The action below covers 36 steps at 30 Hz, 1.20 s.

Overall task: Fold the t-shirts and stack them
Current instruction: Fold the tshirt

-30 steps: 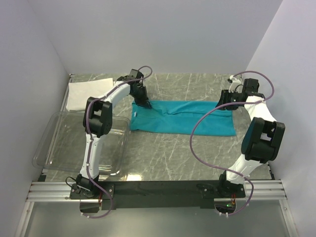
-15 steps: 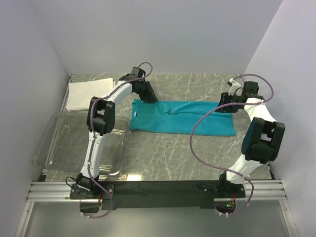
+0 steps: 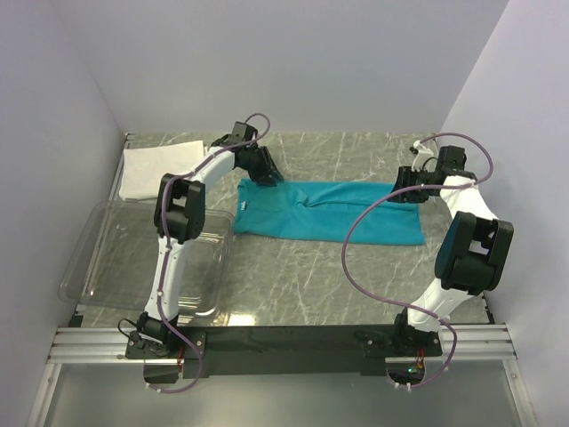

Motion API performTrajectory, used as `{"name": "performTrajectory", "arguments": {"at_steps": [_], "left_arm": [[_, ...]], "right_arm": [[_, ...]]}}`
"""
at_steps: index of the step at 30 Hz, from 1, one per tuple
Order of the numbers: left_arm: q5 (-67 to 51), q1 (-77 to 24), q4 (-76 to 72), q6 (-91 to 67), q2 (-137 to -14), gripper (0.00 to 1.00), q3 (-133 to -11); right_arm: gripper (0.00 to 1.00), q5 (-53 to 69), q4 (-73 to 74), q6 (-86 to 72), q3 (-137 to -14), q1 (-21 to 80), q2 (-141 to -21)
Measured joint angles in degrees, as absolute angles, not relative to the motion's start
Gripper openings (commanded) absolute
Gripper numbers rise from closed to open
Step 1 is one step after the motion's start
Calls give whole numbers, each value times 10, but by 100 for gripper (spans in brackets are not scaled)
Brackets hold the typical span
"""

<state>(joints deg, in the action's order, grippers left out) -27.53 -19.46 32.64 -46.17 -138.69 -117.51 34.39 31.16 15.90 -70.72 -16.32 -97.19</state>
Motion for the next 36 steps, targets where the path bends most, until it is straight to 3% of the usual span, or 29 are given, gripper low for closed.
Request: {"name": "performTrajectory", "arguments": {"at_steps": [8, 12, 19, 25, 31, 33, 36], "left_arm": [[-240, -175, 323, -450, -1360, 45, -1107], [-196, -172, 310, -420, -1292, 56, -1068], [-152, -147, 275, -397, -1146, 59, -1011], [-130, -125, 272, -399, -1119, 50, -945], [-121, -128, 297, -401, -1123, 47, -906], [-121, -129, 294, -401, -1123, 47, -905], [-117, -133, 289, -401, -1119, 38, -896]], "right_arm": [[49, 354, 313, 159, -712, -163, -972], [50, 351, 325, 172, -717, -154, -972], [50, 351, 337, 188, -743, -133, -972], [50, 347, 367, 218, -776, -106, -989], [49, 298, 404, 273, -872, -18, -1059], [46, 262, 408, 293, -891, 19, -1082], [33, 213, 418, 310, -927, 59, -1121]]}}
